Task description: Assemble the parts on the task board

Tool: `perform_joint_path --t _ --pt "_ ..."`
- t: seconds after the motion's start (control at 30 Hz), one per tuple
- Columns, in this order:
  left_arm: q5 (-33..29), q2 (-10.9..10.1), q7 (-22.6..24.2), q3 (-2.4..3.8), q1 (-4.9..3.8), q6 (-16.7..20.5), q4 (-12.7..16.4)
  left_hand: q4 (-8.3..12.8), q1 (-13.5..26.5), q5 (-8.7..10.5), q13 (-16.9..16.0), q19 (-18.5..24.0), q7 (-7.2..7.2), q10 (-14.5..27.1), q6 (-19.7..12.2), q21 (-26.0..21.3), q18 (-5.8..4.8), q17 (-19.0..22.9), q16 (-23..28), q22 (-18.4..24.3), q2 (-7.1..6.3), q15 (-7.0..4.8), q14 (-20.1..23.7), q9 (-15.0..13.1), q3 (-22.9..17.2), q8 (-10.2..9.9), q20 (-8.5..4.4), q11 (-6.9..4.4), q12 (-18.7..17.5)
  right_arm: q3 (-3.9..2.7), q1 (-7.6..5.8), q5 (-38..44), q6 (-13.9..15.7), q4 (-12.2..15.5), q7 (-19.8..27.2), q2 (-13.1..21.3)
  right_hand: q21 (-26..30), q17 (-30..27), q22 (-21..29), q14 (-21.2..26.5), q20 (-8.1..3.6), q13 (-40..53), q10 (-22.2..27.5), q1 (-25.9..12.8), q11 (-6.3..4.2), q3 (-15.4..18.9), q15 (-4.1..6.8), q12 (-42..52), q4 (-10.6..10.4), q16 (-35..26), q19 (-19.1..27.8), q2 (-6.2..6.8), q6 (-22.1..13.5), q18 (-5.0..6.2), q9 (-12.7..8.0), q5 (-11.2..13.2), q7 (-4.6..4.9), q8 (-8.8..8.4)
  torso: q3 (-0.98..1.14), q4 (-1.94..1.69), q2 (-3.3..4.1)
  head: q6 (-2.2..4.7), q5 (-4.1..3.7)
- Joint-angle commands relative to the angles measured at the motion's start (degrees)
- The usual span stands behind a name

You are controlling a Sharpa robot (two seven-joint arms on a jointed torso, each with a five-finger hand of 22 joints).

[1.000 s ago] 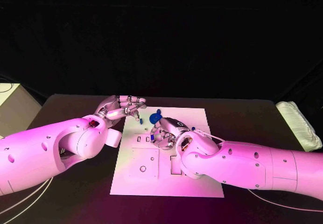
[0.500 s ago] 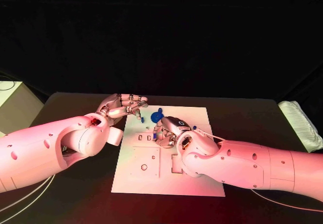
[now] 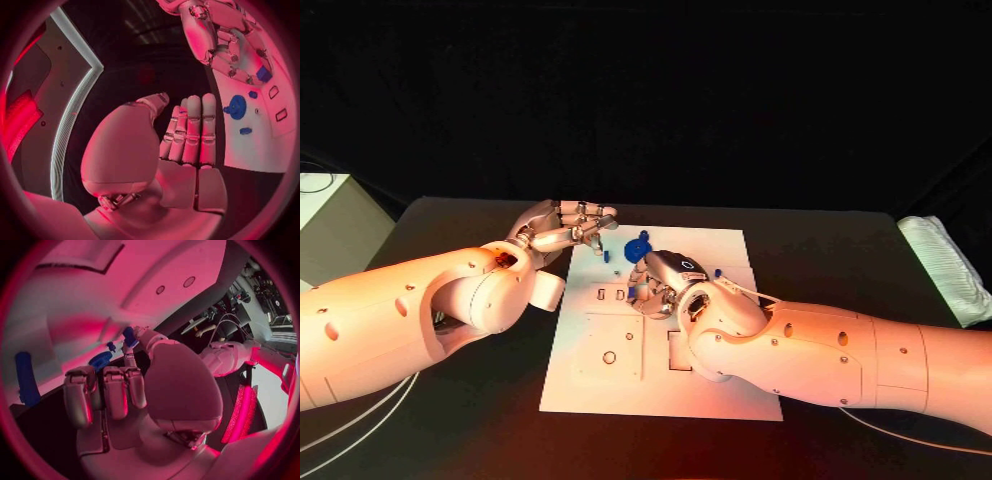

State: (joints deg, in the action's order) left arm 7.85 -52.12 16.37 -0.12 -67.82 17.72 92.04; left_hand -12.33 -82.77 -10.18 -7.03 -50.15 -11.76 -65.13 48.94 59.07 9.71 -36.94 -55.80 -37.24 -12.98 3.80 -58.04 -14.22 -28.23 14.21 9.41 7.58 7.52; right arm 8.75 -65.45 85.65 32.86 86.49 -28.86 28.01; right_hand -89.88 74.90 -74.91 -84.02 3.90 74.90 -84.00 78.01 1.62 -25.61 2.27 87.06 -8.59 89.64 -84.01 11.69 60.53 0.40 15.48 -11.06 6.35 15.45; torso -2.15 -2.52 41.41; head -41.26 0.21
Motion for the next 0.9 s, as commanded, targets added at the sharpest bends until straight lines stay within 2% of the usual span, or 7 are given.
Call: perform_joint_path --t 0.03,0.67,0.9 --pt "0.31 0.02 0.13 0.03 -0.05 -0.93 0.16 -0.05 0.67 0.23 -0.08 0.30 -0.06 -0.15 -0.46 0.28 0.87 0.07 -0.20 -0.09 -0.09 -0.13 -0.22 -0.07 0.07 0.03 0.05 0.08 0.35 0.02 0.14 1.08 -0.55 -0.02 0.02 -0.18 -0.12 15.10 -15.09 -5.98 -0.07 12.34 -3.50 -0.44 -0.05 0.01 -0.01 -0.37 -0.15 0.36 -5.99 0.13 -0.09 -0.40 1.73 -0.32 -0.28 0.19 -0.01 0.01 0.03 -0.06 -0.02" --pt "0.39 -0.04 0.07 0.03 -0.05 -1.00 0.17 -0.04 0.69 0.22 -0.10 0.32 -0.08 0.04 -0.54 0.30 0.86 0.10 -0.22 -0.09 -0.08 -0.11 -0.22 -0.08 0.07 0.02 0.05 0.11 0.37 0.09 0.77 1.19 -0.53 -0.96 0.21 -0.91 -0.12 15.10 -15.09 -5.98 -0.07 12.34 -3.50 -0.44 -0.05 0.01 -0.01 -0.37 -0.15 0.36 -5.99 0.13 -0.09 -0.40 1.73 -0.32 -0.28 0.19 0.00 0.00 -0.01 -0.18 0.12" --pt "0.41 -0.10 0.03 0.03 -0.05 -1.00 0.15 -0.04 0.69 0.22 -0.10 0.32 -0.08 0.04 -0.54 0.30 0.86 0.10 -0.22 -0.09 -0.08 -0.11 -0.22 -0.08 0.07 0.02 0.05 0.11 0.37 0.09 0.83 1.26 -0.53 -1.15 0.51 -0.92 -0.12 15.10 -15.09 -5.98 0.00 11.92 -3.10 -1.06 0.11 -0.02 -0.11 -0.91 -0.16 0.36 -5.99 0.66 -0.86 -0.40 1.61 -0.36 -0.06 0.08 0.00 0.00 0.02 -0.19 0.11"
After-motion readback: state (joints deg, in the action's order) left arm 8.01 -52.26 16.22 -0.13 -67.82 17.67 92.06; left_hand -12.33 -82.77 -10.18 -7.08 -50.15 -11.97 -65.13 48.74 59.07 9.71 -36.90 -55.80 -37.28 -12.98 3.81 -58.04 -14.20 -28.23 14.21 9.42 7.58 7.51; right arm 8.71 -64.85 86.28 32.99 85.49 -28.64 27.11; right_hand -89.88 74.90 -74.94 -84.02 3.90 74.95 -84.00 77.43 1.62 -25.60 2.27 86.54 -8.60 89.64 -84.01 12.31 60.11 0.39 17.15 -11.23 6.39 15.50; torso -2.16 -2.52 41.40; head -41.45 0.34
